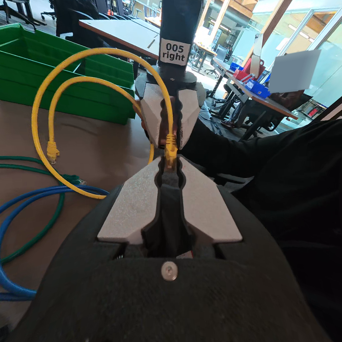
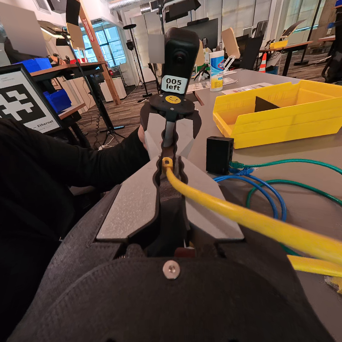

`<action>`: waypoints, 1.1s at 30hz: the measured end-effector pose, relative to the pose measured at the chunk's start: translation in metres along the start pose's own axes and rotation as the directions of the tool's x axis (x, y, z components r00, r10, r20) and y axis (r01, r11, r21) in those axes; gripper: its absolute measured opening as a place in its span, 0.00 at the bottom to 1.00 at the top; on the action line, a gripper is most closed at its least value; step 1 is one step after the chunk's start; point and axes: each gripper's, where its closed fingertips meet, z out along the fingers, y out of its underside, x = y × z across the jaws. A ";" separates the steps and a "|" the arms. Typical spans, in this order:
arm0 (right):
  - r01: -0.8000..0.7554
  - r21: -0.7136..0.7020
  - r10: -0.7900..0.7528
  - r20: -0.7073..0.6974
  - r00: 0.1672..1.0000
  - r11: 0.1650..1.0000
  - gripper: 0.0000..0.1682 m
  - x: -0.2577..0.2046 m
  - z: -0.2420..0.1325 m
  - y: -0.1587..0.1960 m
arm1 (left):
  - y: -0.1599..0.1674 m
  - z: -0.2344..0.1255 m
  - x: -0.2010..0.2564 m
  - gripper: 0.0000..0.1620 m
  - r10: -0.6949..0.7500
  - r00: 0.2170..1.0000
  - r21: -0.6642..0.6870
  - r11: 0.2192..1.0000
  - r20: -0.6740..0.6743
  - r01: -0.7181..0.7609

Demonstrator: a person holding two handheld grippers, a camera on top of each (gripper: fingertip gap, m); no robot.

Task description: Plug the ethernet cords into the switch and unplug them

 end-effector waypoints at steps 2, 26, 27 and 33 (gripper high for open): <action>0.004 -0.015 -0.004 -0.004 1.000 1.000 0.12 0.001 -0.002 0.002 | 0.001 0.001 0.001 0.07 -0.002 1.000 -0.007 1.000 -0.007 0.002; 0.041 -0.111 -0.041 0.004 0.999 0.993 0.06 -0.003 0.002 0.017 | 0.010 -0.001 -0.001 0.07 0.003 1.000 -0.057 0.998 0.005 -0.003; 0.046 -0.112 -0.046 0.001 0.999 0.993 0.06 -0.003 0.002 0.018 | 0.010 -0.001 -0.002 0.06 0.005 1.000 -0.056 0.998 0.008 -0.005; 0.075 -0.131 -0.082 -0.045 0.996 0.989 0.06 0.004 0.005 0.021 | 0.016 -0.005 -0.010 0.08 0.018 0.998 -0.104 0.995 0.062 -0.011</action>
